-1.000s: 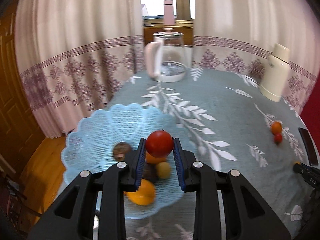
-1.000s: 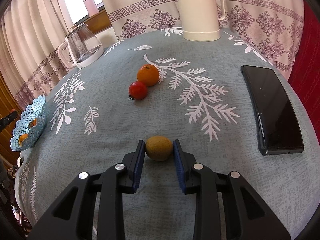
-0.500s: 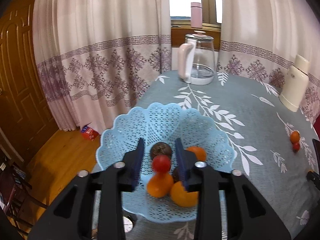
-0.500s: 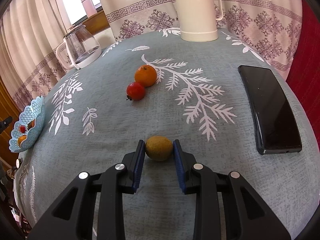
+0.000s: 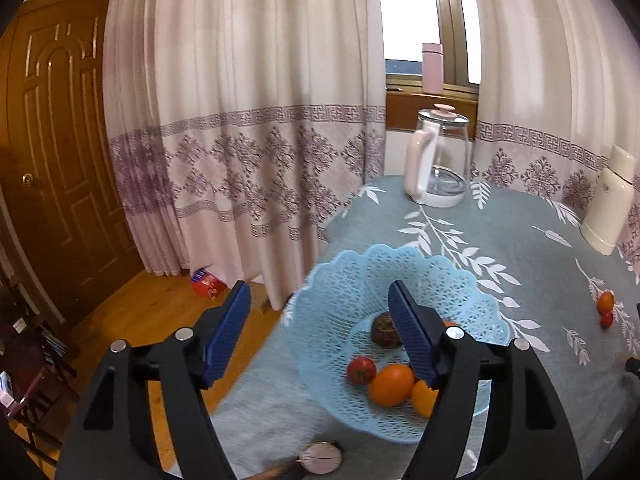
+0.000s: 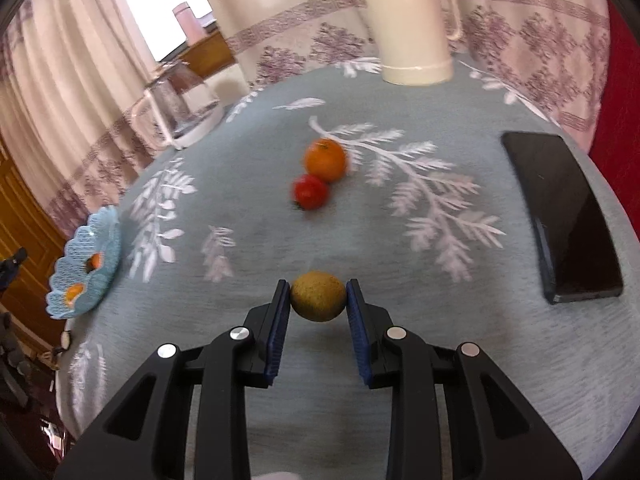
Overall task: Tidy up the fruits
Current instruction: 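Carry the kiwi into the basket and open the right tool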
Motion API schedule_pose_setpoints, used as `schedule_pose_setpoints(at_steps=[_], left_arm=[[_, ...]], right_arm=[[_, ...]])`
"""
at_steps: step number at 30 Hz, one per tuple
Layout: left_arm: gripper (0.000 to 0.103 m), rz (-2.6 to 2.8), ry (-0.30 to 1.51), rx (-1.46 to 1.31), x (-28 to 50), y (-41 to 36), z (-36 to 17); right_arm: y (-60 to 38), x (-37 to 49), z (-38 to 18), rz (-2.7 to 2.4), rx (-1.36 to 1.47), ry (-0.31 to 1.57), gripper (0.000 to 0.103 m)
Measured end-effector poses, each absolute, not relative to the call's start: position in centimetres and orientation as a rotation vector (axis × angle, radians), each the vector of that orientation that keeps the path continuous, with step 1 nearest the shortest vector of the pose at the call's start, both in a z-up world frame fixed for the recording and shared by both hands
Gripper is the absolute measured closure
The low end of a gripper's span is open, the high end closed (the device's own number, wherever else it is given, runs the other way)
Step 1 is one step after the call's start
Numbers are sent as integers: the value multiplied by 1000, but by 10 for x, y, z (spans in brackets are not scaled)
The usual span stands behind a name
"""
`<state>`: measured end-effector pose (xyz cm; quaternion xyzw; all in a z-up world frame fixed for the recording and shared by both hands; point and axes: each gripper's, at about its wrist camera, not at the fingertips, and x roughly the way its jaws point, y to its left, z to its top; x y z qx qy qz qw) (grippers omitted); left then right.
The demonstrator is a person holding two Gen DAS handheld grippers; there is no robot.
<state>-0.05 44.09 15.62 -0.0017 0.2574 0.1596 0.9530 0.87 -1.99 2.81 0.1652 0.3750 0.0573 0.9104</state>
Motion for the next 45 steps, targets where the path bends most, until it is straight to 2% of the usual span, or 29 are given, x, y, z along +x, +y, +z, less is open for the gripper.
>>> schedule_pose_setpoints(at_steps=[12, 25, 28, 39, 45], left_arm=[[29, 340, 517, -64, -7, 464, 157], [29, 339, 521, -91, -7, 469, 156], [22, 339, 508, -99, -10, 470, 159], [21, 343, 495, -111, -16, 476, 164], [6, 344, 496, -127, -16, 480, 163]], right_arm=[[75, 9, 68, 344, 254, 719, 74], [163, 20, 70, 502, 190, 747, 74], [190, 25, 75, 551, 158, 739, 74], [251, 42, 83, 635, 107, 737, 73], [257, 47, 81, 640, 117, 747, 67]])
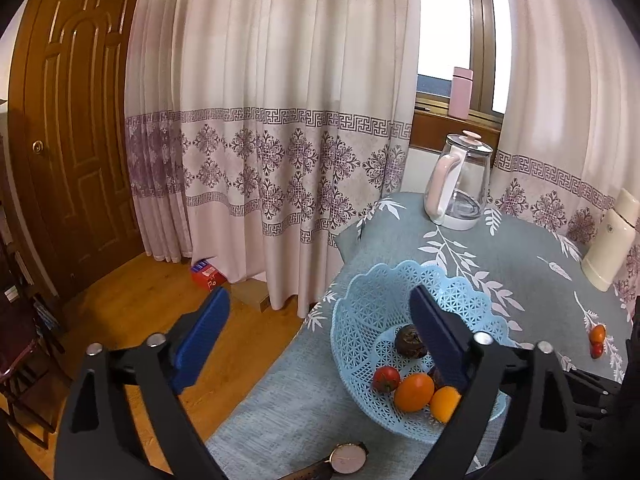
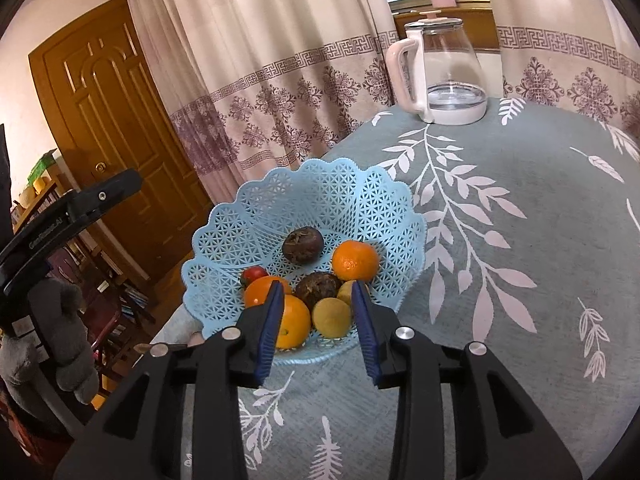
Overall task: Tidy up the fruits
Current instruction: 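Carry the kiwi into the basket and open the right tool, then withdraw both tools toward the last tangerine and red tomato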
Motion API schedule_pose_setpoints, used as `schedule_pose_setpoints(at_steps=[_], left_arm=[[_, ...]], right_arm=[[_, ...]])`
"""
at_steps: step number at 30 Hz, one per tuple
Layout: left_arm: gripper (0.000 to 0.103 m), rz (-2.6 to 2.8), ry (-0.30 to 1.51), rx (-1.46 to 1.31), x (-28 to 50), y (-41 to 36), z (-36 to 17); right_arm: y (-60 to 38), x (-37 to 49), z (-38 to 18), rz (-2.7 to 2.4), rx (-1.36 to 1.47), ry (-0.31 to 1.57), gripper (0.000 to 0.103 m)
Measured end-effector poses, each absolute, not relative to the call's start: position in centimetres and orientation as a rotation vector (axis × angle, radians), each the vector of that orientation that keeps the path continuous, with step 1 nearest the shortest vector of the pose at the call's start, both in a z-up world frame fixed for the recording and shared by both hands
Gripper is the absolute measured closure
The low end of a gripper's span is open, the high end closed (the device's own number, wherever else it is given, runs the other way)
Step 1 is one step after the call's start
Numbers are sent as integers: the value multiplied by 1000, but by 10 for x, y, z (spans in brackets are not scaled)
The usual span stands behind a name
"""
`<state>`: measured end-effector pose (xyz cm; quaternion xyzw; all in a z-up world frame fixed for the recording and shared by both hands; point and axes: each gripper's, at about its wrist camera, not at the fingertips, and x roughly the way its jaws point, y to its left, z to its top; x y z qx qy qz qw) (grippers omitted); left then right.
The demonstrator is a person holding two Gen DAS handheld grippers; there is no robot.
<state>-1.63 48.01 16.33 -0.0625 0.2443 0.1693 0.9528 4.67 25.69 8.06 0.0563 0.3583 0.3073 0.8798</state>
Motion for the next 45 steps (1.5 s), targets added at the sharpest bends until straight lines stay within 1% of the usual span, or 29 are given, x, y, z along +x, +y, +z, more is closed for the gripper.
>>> schedule_pose_setpoints(at_steps=[18, 29, 45], left_arm=[[5, 325, 503, -116, -13, 470, 160], [5, 265, 532, -66, -2, 441, 152], [5, 181, 553, -53, 16, 397, 147]], right_arm=[[205, 44, 66, 531, 199, 754, 67], [164, 49, 48, 423, 222, 788, 67], [77, 56, 33, 184, 282, 792, 67]])
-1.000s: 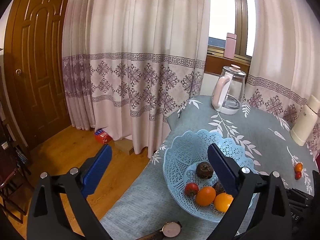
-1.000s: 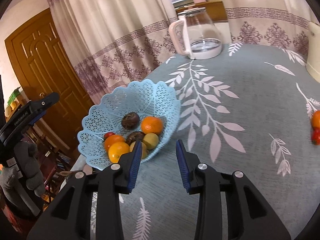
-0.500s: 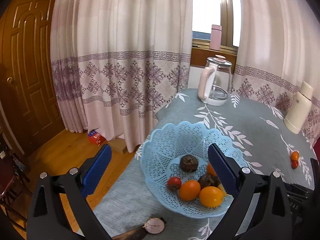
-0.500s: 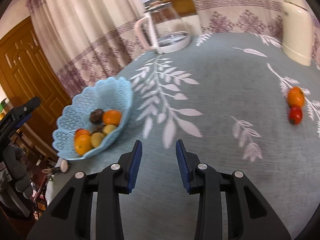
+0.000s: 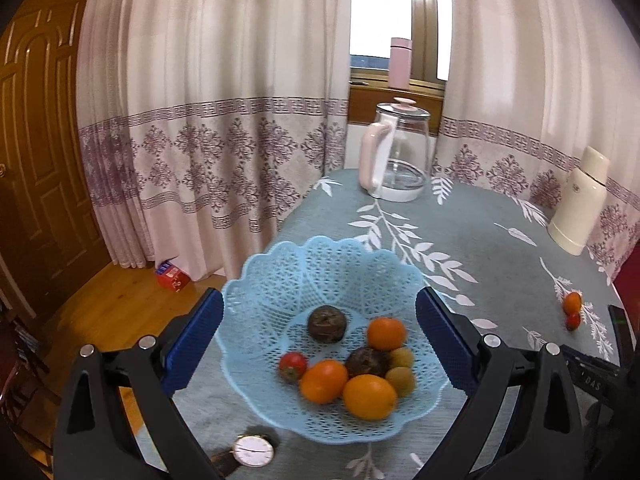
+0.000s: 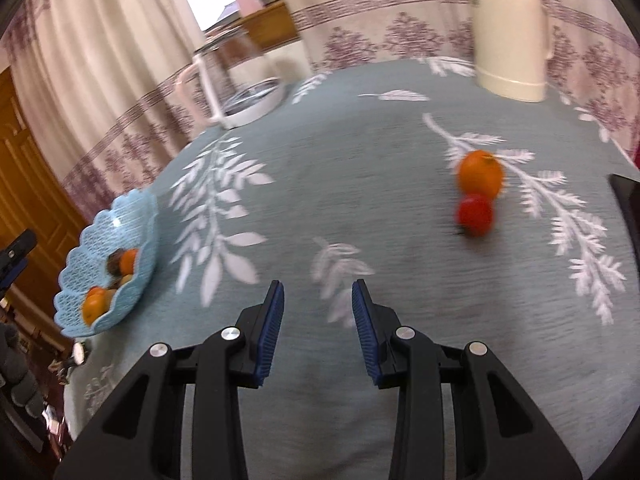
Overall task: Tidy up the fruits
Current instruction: 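Withdraw both tools toward the last tangerine and red tomato, then close the right tool on the remaining red tomato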
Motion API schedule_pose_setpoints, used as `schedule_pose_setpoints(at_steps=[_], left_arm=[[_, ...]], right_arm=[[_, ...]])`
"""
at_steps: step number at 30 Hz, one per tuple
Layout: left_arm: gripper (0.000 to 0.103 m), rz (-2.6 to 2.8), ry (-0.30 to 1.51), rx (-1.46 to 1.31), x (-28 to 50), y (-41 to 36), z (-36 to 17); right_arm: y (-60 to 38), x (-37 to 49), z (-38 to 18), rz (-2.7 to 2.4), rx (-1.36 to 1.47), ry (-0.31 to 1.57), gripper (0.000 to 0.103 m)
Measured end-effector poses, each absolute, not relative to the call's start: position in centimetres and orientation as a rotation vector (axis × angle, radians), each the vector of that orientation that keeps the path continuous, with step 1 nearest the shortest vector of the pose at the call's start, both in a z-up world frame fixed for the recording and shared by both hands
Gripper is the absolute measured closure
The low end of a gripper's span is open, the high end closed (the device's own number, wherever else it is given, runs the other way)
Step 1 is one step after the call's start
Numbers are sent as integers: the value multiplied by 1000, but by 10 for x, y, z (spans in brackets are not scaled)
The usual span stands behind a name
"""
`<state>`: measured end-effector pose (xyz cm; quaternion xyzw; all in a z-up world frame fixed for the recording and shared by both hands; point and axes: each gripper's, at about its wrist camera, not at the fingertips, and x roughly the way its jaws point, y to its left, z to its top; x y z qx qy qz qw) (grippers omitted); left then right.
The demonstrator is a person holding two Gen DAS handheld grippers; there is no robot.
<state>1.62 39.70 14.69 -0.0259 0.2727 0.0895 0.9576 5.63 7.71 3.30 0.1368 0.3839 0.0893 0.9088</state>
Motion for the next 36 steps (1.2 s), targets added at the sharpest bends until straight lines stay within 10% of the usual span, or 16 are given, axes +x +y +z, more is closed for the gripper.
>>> schedule_pose_setpoints(at_steps=[36], left_arm=[[5, 23, 590, 29, 40, 323, 135]], right_arm=[[14, 116, 20, -42, 211, 827, 68]])
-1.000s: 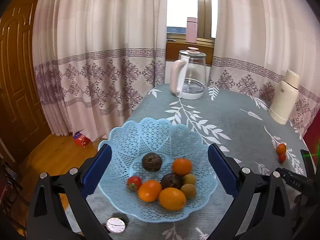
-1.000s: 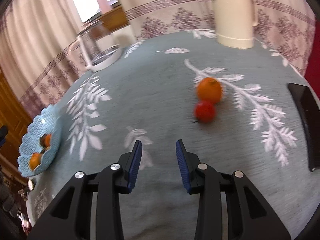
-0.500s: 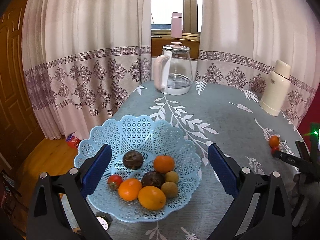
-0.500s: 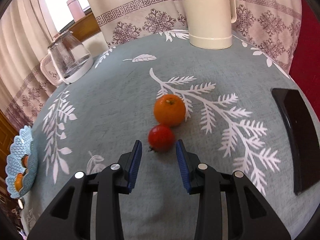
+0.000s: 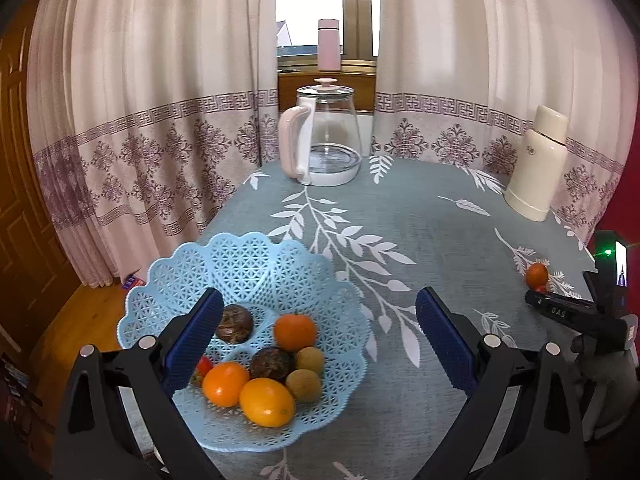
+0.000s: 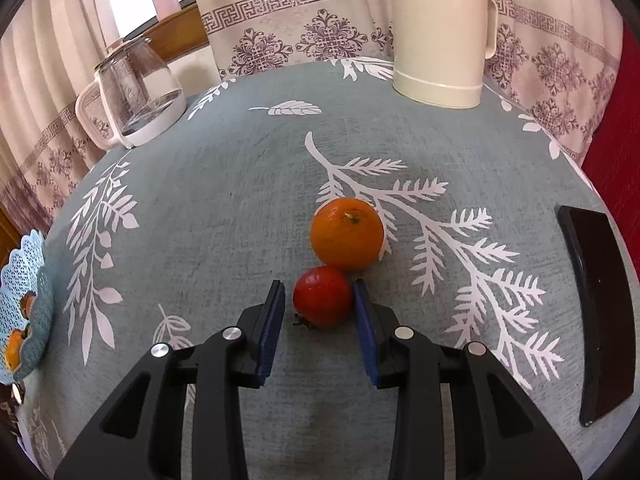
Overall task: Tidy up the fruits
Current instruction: 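Close the right tool on the remaining red tomato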
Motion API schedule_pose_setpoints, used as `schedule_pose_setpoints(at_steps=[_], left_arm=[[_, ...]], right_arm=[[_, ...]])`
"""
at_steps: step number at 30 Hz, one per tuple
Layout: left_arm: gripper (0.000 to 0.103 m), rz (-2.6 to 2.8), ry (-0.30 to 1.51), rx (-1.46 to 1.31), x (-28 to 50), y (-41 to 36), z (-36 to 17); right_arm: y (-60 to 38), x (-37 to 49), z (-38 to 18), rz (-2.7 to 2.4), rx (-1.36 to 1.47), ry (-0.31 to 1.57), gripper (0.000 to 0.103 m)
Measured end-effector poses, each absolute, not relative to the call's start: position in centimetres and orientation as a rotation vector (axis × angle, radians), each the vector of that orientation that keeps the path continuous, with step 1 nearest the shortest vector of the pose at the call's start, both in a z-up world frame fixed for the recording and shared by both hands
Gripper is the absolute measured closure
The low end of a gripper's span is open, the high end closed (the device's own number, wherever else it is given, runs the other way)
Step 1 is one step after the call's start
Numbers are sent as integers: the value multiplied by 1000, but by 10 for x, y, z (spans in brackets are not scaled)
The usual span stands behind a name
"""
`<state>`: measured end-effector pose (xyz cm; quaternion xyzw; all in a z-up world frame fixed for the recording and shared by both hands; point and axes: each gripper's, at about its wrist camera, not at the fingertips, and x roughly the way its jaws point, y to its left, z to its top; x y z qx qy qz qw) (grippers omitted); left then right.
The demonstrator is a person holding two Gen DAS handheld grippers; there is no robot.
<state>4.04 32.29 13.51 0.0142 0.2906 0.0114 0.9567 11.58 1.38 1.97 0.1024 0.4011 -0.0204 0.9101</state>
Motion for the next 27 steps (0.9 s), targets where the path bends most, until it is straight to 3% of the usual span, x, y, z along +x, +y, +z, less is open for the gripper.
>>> schedule_pose_setpoints(at_steps=[16, 27], left_arm=[[5, -114, 617, 117, 60, 244, 123], [5, -103, 630, 110, 64, 244, 118]], right_arm=[[-11, 88, 31, 40, 256, 799, 67], [3, 122, 21, 30, 205, 859, 65]])
